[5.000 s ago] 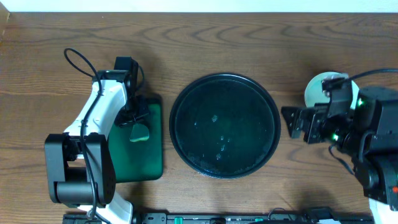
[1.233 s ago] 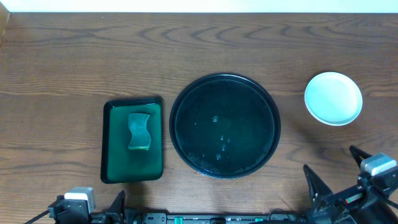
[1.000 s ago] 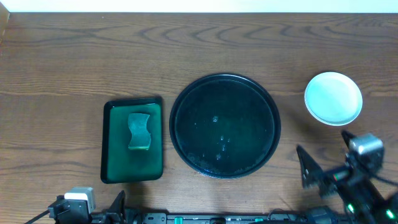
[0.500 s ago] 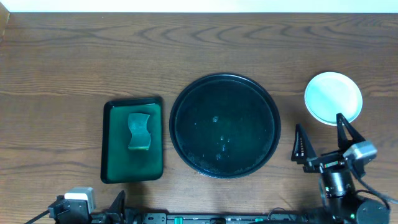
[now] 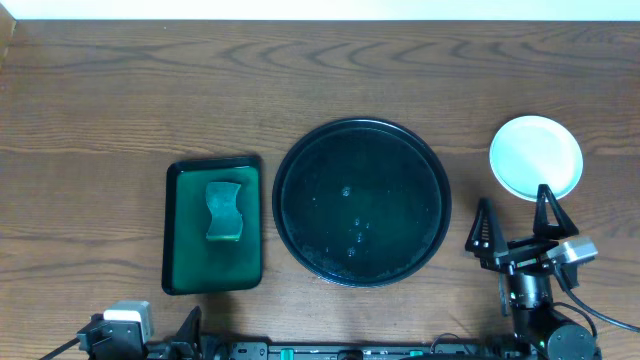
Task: Clean dirty plates on tray and stack at the side
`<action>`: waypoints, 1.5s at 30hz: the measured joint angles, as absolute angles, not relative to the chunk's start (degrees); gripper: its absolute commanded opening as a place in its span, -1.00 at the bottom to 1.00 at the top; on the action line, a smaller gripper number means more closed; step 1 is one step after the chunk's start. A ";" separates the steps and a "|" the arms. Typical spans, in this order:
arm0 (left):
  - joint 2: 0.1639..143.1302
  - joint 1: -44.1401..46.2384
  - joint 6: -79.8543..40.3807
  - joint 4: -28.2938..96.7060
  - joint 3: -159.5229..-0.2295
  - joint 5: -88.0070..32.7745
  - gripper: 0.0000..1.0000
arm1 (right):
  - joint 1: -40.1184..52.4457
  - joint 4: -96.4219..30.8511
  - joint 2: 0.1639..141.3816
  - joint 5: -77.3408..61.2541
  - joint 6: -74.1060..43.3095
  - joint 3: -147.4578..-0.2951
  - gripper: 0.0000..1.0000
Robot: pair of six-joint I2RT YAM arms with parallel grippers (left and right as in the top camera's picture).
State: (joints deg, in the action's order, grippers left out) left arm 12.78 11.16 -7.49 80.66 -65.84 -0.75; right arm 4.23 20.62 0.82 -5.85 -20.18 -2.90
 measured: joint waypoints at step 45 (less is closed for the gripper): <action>12.78 11.16 -7.49 80.68 -65.84 -0.75 0.64 | 5.98 -3.95 0.69 -1.72 -18.61 -0.38 0.98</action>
